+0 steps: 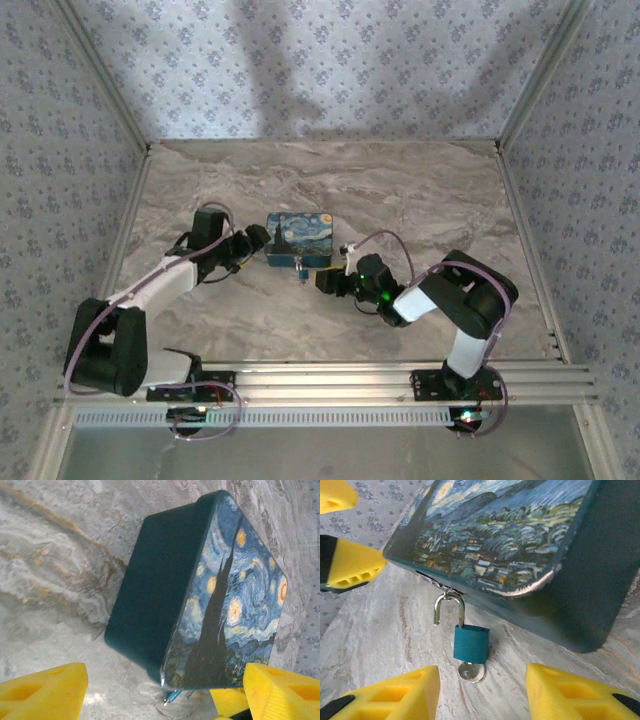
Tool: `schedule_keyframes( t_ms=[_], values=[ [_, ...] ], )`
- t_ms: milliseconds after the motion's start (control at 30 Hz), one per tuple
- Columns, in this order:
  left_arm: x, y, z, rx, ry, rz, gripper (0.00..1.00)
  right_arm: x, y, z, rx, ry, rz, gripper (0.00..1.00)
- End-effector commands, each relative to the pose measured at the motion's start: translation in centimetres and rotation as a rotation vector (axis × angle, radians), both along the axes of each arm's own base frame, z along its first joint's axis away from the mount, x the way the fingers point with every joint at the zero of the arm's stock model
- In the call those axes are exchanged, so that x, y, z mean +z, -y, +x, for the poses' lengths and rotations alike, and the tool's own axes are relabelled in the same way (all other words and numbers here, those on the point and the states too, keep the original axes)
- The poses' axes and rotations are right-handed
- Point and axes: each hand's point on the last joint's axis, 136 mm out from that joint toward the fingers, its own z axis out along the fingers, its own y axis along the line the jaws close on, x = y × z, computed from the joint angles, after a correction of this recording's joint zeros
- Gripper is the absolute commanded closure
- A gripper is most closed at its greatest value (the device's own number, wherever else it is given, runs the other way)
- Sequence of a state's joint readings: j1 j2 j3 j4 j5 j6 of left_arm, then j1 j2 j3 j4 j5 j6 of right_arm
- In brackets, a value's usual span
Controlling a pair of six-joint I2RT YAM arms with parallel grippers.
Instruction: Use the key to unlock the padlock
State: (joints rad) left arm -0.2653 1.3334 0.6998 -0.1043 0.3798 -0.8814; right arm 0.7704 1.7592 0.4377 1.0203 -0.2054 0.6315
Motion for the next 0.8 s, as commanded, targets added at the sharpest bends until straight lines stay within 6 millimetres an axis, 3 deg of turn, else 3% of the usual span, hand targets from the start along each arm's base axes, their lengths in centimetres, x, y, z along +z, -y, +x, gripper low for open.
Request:
schedule_keyframes(
  t_ms=[0, 267, 467, 767],
  values=[
    [0.2, 0.8, 1.1, -0.074, 0.023, 0.009, 0.20, 0.7, -0.8, -0.3, 0.057, -0.001, 0.014, 0.46],
    [-2.9, 1.8, 1.6, -0.106, -0.040, 0.042, 0.27, 1.7, -1.3, 1.0, 0.083, 0.005, 0.024, 0.43],
    [-5.0, 2.4, 0.7, -0.132, -0.086, 0.093, 0.31, 1.9, -0.2, 2.8, 0.066, 0.014, -0.006, 0.43],
    [-6.4, 2.9, -0.7, -0.135, -0.112, 0.117, 0.35, 2.1, 1.2, 5.4, 0.048, 0.034, -0.020, 0.42]
  ],
)
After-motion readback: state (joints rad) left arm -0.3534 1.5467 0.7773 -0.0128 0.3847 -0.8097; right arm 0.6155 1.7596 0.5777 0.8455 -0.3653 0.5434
